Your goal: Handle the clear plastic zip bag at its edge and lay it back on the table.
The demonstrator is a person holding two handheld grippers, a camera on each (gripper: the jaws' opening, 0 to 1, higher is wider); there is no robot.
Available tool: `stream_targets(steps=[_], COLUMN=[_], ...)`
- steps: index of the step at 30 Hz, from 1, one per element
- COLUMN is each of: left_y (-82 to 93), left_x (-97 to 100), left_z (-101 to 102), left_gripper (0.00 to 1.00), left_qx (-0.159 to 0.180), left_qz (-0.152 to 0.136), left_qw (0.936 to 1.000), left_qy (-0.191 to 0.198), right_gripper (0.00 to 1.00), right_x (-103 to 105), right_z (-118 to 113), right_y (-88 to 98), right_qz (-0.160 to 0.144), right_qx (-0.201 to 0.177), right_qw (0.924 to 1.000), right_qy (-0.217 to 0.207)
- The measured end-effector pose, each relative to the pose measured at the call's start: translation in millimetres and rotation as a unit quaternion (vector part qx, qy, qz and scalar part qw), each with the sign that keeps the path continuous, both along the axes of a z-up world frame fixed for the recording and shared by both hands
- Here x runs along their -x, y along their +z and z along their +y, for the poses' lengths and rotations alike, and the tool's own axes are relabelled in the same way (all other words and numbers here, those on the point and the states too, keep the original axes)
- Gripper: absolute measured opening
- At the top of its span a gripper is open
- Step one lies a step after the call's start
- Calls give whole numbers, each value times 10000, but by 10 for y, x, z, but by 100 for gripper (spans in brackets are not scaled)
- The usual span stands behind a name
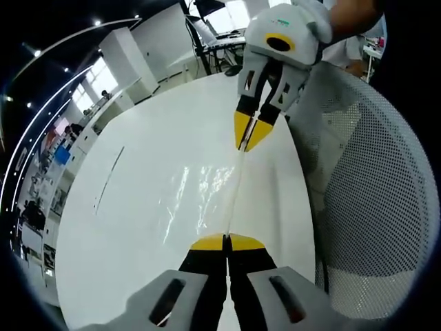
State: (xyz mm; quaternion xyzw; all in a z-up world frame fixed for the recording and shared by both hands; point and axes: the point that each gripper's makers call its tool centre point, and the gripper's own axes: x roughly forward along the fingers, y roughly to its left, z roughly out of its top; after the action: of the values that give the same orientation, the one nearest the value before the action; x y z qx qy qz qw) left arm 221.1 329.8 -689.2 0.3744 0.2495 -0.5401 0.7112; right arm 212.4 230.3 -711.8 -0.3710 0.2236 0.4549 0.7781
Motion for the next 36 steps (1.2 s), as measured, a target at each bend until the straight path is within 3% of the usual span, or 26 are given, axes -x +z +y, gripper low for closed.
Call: stream_targets(steps=[17, 23, 26, 27, 36], left_y=[7, 52, 26, 32, 29], left_x=[-20, 8, 57, 35, 62], left_z=[106, 68, 32, 25, -38], left_gripper=[0, 0, 0, 0, 0], left_qx=[-36, 2, -68, -71, -69], left_qz=[-13, -139, -187, -316, -340], left_qw=[10000, 9998, 9989, 9985, 9980], left_qy=[24, -144, -421, -438, -533], right_gripper=[0, 0, 0, 0, 5], right_x=[9, 40, 46, 49, 147], right_z=[-86, -87, -114, -126, -149], right_y=[-61, -85, -59, -56, 38], right_qz=[47, 141, 87, 67, 258], right_qx=[13, 96, 182, 188, -39], right_qw=[10000, 9999, 9998, 9998, 9996], right_qy=[-28, 2, -36, -38, -80])
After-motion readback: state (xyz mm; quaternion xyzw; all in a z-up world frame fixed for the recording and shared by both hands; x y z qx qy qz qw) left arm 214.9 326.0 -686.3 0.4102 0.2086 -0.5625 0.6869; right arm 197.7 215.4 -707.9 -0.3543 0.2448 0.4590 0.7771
